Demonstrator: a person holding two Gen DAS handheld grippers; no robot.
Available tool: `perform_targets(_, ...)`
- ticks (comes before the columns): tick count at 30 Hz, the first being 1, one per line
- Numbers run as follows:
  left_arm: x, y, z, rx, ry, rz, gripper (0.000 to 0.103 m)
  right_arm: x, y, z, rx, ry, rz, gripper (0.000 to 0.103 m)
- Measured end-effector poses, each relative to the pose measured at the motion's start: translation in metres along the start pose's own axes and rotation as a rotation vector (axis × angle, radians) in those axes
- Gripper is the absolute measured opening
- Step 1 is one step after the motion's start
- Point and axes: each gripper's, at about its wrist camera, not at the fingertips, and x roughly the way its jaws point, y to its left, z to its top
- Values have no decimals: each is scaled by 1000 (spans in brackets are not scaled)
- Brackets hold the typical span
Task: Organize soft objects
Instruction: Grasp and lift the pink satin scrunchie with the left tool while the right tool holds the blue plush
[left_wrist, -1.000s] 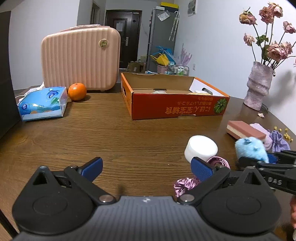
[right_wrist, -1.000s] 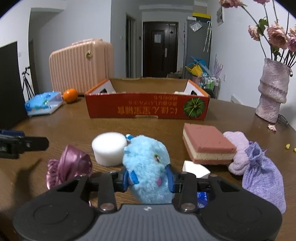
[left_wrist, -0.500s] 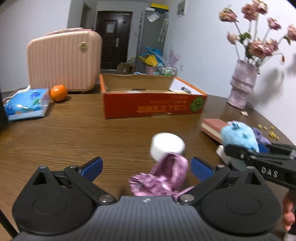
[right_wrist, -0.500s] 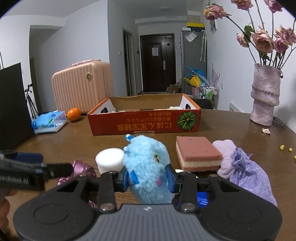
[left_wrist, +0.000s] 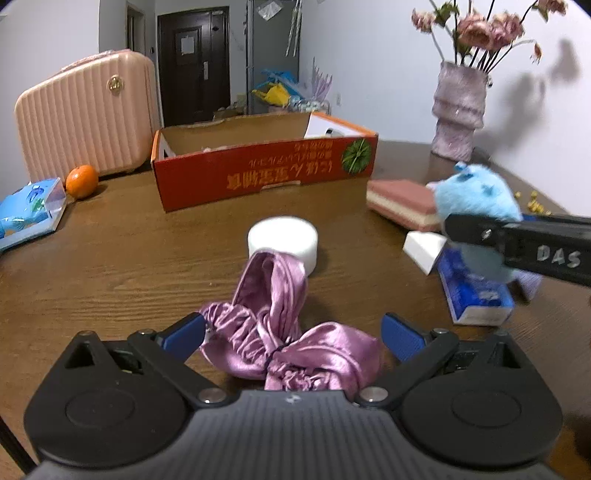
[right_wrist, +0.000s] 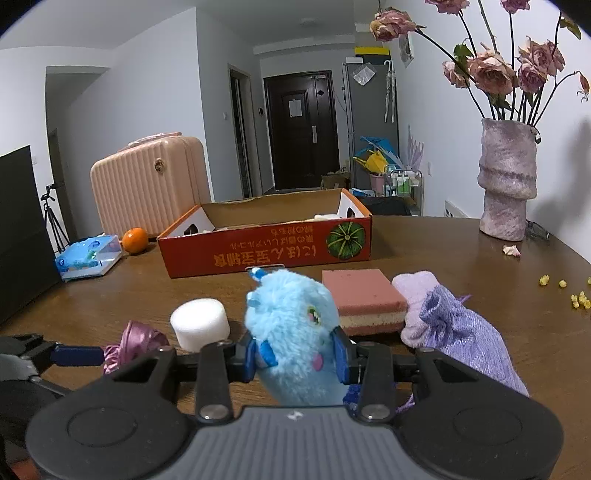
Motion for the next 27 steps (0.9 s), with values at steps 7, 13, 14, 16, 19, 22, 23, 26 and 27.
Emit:
perform_targets(7, 12, -1, -4, 22, 24, 33, 103, 2, 2, -3, -6, 12, 9, 38)
perform_targets(13, 16, -1, -3, 29, 36, 43, 98, 3, 4, -3, -14, 14, 8, 38)
perform_targets(14, 16, 0, -3, 30, 38, 45, 96, 3, 4, -3, -16, 13, 7, 38)
perform_targets(16, 16, 0, -2, 29, 37, 47, 91, 3, 5, -4, -20, 13, 5, 38)
perform_targets(19, 14, 2, -1, 21, 29, 45, 84, 3, 7, -4, -25, 14, 4, 39)
perform_targets(22, 13, 4, 0, 12, 22, 45, 75, 4, 8, -5, -30, 14, 2, 39)
perform_targets(23, 12, 5, 0, 8, 19, 43, 70, 4, 8, -5, -32, 13, 2, 39)
perform_targets(26, 9, 7, 2, -3, 6, 30, 56, 3, 10, -6, -39, 11, 1, 39)
perform_targets(27, 8, 8, 2, -5, 2, 27, 53, 3, 10, -6, -41, 11, 0, 39)
